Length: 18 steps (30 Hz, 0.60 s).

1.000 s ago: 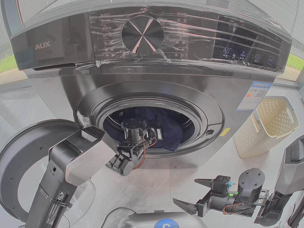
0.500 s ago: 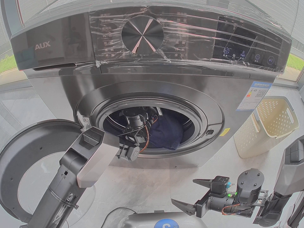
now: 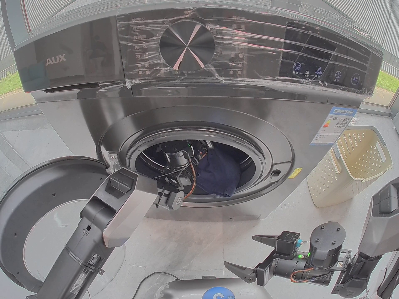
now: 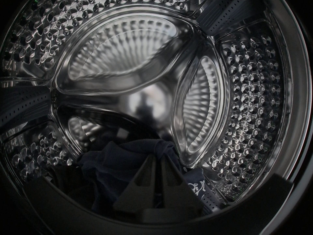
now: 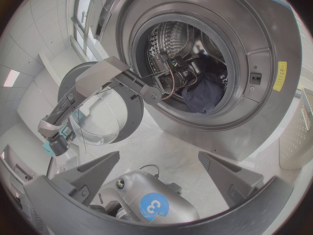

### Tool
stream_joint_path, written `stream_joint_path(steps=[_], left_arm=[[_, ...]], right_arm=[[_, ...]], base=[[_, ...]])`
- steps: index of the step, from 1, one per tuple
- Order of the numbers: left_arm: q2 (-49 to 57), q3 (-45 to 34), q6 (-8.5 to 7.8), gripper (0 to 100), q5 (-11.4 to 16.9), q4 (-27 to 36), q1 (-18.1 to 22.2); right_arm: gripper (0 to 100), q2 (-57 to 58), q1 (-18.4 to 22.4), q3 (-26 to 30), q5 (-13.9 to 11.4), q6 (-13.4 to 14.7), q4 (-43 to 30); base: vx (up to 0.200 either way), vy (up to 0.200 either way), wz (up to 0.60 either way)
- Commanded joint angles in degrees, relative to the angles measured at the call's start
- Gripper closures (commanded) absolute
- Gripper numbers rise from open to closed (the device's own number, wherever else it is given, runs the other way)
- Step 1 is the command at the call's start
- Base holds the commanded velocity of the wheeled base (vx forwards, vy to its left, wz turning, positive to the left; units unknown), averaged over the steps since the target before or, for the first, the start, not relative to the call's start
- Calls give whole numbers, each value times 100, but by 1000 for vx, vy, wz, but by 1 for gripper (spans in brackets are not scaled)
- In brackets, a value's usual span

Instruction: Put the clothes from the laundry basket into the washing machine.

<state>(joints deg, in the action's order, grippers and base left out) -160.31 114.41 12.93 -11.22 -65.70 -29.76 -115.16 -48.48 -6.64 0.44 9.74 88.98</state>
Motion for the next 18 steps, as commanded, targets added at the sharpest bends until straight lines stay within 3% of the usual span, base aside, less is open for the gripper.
stream_joint_path(steps=[1, 6, 7, 9, 14, 18], left_arm=[[588, -674, 297, 0, -12, 48, -109], [1160, -1703, 350, 0, -39, 66, -162], [1458, -2371, 333, 0, -39, 83, -197], [1669, -2880, 315, 0, -39, 145, -206], [1854, -3540, -28, 0, -30, 338, -206], [1828, -3812, -63, 0, 93, 479, -223]], right_arm=[[0, -15, 5, 23, 0, 2, 85], [0, -24, -3, 14, 0, 2, 85], [0, -41, -3, 14, 0, 2, 85], [0, -68, -39, 23, 0, 2, 85], [0, -103, -47, 23, 0, 10, 85], [0, -111, -56, 23, 0, 10, 85]], base=[[0, 0, 0], [0, 0, 0], [0, 0, 0], [0, 0, 0], [0, 0, 0], [0, 0, 0]])
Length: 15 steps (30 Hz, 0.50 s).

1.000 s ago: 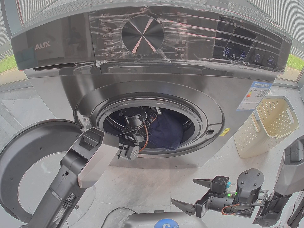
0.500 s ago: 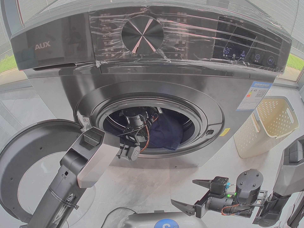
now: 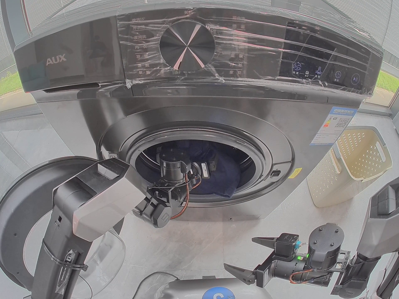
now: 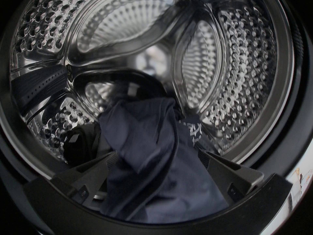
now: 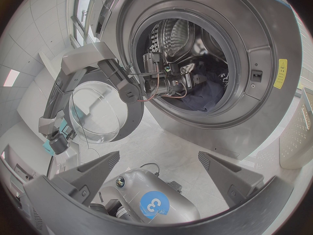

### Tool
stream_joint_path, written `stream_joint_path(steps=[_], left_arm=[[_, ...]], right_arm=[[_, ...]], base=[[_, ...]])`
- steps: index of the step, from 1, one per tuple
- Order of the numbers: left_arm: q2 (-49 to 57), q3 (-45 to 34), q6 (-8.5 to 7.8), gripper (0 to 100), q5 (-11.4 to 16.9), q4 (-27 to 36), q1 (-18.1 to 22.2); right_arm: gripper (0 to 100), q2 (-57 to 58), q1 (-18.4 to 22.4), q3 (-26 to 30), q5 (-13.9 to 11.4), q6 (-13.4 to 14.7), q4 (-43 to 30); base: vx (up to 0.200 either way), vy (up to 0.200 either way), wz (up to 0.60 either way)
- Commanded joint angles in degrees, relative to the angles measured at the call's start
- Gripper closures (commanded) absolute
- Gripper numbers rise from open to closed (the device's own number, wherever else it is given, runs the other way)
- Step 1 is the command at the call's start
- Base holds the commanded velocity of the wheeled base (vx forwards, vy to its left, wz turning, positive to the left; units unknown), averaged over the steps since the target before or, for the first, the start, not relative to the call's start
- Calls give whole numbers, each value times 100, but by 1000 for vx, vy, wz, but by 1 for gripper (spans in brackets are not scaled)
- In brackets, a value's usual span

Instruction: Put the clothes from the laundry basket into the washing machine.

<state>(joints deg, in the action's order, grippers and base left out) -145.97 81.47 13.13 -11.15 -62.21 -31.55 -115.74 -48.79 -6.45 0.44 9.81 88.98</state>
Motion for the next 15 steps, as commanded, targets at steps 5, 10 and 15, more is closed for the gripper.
stream_joint_path(steps=[5, 10, 15], left_arm=[[157, -483, -74, 0, 324, 297, -106], [-195, -228, -82, 100, 333, 341, -36], [-221, -158, -74, 100, 324, 341, 17]], right_arm=[[0, -54, -26, -6, 0, 3, 85], [0, -89, -43, 21, 0, 3, 85], [0, -107, -52, -14, 0, 65, 85]], base=[[0, 0, 0], [0, 0, 0], [0, 0, 0]])
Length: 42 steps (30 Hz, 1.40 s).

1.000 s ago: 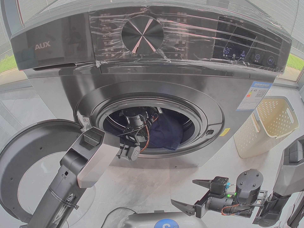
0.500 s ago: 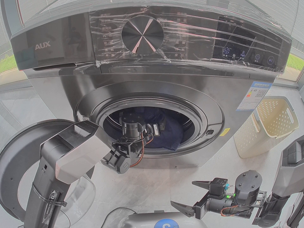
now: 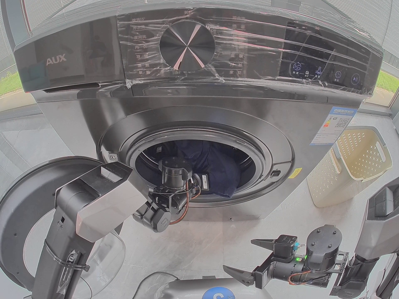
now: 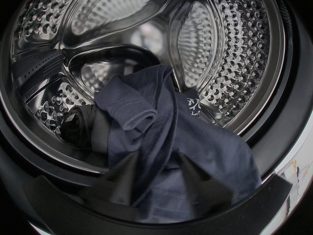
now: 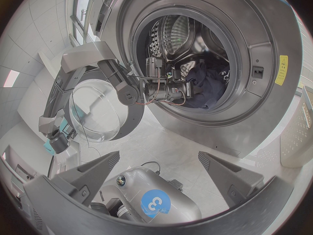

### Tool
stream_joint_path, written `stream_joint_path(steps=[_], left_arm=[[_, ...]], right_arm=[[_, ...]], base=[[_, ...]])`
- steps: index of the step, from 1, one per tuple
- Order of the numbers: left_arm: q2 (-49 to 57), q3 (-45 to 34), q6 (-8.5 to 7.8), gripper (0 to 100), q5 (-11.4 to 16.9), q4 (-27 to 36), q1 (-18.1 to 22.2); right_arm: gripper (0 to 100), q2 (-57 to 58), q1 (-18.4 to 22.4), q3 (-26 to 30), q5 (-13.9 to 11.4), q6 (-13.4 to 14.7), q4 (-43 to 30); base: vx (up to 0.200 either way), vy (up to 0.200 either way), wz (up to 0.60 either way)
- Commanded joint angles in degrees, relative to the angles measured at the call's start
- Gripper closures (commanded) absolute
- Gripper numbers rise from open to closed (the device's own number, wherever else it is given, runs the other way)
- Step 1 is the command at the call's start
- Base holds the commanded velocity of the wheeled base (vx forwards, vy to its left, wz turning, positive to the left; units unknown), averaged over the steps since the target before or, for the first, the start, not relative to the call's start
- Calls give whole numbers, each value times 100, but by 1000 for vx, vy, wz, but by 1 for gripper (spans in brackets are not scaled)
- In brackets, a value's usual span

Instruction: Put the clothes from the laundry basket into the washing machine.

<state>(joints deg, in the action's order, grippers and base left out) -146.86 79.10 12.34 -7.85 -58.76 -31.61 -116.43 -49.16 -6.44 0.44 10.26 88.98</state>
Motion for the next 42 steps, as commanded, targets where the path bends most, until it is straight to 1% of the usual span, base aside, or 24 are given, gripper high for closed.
stream_joint_path(steps=[1, 3, 4, 5, 7, 8, 9, 11, 15, 22, 23, 26, 27, 28, 32, 37, 41, 42], left_arm=[[-141, 132, 6, 100, -15, -4, 23], [-176, 228, 14, 100, -15, -4, 32], [-335, 580, 50, 100, -59, -39, 50], [-387, 738, 67, 100, -67, -66, 58], [-642, 1362, 278, 100, -138, -215, 111], [-642, 1362, 278, 100, -138, -215, 111], [-827, 1916, 463, 100, -349, -320, 155], [-915, 2302, 480, 100, -437, -364, 225], [-932, 2716, 533, 100, -437, -505, 269], [-1055, 2926, 524, 100, -445, -602, 252], [-1126, 3023, 489, 100, -445, -610, 243], [-1196, 3287, 480, 100, -454, -558, 269], [-1249, 3524, 463, 100, -454, -505, 278], [-1284, 3549, 445, 100, -463, -479, 296], [-1345, 3549, 296, 100, -454, -461, 287], [-1495, 3549, 181, 100, -445, -470, 252], [-1451, 3489, 120, 100, -463, -496, 225], [-1363, 3375, 120, 0, -463, -505, 225]], right_arm=[[0, -64, -23, -16, 0, 19, 85], [0, -81, -23, -16, 0, 19, 85], [0, -90, -23, -16, 0, 19, 85], [0, -90, -23, -16, 0, 19, 85], [0, -81, -23, -24, 0, 19, 85], [0, -81, -23, -24, 0, 19, 85], [0, -81, -23, -24, 0, 28, 85], [0, -81, -23, -33, 0, 19, 85], [0, -90, -23, -42, 0, 19, 85], [0, -90, -23, -51, 0, 19, 85], [0, -90, -23, -59, 9, 28, 85], [0, -81, -23, -59, 9, 28, 85], [0, -81, -23, -59, 9, 28, 85], [0, -81, -23, -59, 9, 28, 85], [0, -90, -32, -59, 9, 19, 85], [0, -90, -41, -51, 9, 28, 85], [0, -99, -41, -51, 9, 28, 85], [0, -99, -41, -42, 0, 28, 85]], base=[[0, 0, 0], [0, 0, 0], [0, 0, 0], [0, 0, 0], [0, 0, 0], [0, 0, 0], [0, 0, 0], [0, 0, 0], [0, 0, 0], [0, 0, 0], [0, 0, 0], [0, 0, 0], [0, 0, 0], [0, 0, 0], [0, 0, 0], [0, 0, 0], [0, 0, 0], [0, 0, 0]])
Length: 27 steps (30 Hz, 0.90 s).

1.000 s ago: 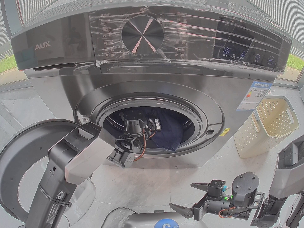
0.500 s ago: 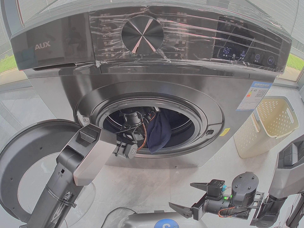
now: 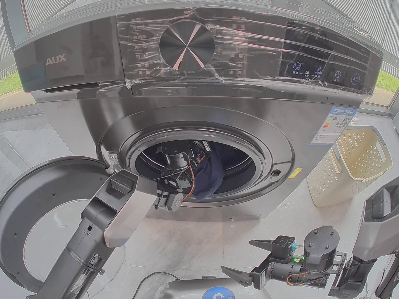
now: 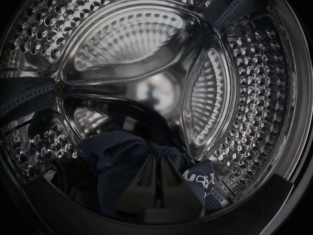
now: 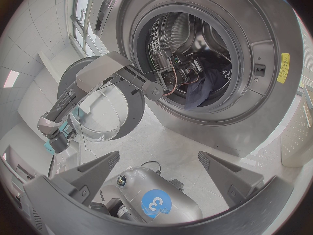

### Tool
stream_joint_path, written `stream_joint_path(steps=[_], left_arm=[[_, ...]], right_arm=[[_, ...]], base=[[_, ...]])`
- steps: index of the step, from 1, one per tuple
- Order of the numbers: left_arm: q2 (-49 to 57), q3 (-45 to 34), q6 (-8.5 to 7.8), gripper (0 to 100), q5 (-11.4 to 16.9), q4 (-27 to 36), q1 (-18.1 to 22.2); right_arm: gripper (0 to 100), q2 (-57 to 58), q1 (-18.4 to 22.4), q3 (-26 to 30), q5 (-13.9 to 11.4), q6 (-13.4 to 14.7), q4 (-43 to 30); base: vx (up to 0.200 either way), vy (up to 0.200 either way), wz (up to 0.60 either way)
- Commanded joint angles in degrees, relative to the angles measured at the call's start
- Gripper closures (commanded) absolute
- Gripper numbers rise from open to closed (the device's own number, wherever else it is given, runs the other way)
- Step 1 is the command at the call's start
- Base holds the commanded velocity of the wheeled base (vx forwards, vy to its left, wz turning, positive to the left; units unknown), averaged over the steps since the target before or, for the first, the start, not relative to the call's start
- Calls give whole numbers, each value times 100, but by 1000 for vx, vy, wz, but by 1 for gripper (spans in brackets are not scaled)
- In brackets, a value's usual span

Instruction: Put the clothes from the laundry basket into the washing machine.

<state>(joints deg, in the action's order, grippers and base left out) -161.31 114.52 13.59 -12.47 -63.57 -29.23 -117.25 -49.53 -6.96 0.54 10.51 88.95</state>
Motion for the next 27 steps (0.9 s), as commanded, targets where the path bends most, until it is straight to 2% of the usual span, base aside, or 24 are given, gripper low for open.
stream_joint_path(steps=[1, 5, 6, 7, 11, 16, 19, 24, 25, 27], left_arm=[[258, -299, 3, 0, -1, -15, -12], [1356, -1845, 29, 0, 34, 152, -21], [1400, -1898, 38, 0, 52, 170, -30], [1699, -2382, 47, 0, 140, 293, -109], [1927, -3208, 47, 0, 544, 302, -267], [1602, -3419, 3, 0, 729, 337, -399], [1391, -3340, -23, 0, 746, 407, -373], [1022, -3269, -164, 0, 746, 565, -346], [996, -3190, -155, 100, 746, 592, -346], [978, -3058, -155, 100, 746, 609, -329]], right_arm=[[0, -17, -4, 11, -10, 4, 87], [0, -26, -4, 19, -10, 4, 87], [0, -26, -13, 19, -10, 4, 87], [0, -35, -13, 11, -1, 4, 87], [0, -79, -74, 11, -1, 4, 87], [0, -70, -83, 11, -1, 13, 87], [0, -70, -83, 11, -1, 13, 87], [0, -70, -83, 2, -1, 13, 87], [0, -70, -83, 2, -1, 13, 87], [0, -70, -83, 2, -1, 13, 87]], base=[[0, 0, 0], [0, 0, 0], [0, 0, 0], [0, 0, 0], [0, 0, 0], [0, 0, 0], [0, 0, 0], [0, 0, 0], [0, 0, 0], [0, 0, 0]])
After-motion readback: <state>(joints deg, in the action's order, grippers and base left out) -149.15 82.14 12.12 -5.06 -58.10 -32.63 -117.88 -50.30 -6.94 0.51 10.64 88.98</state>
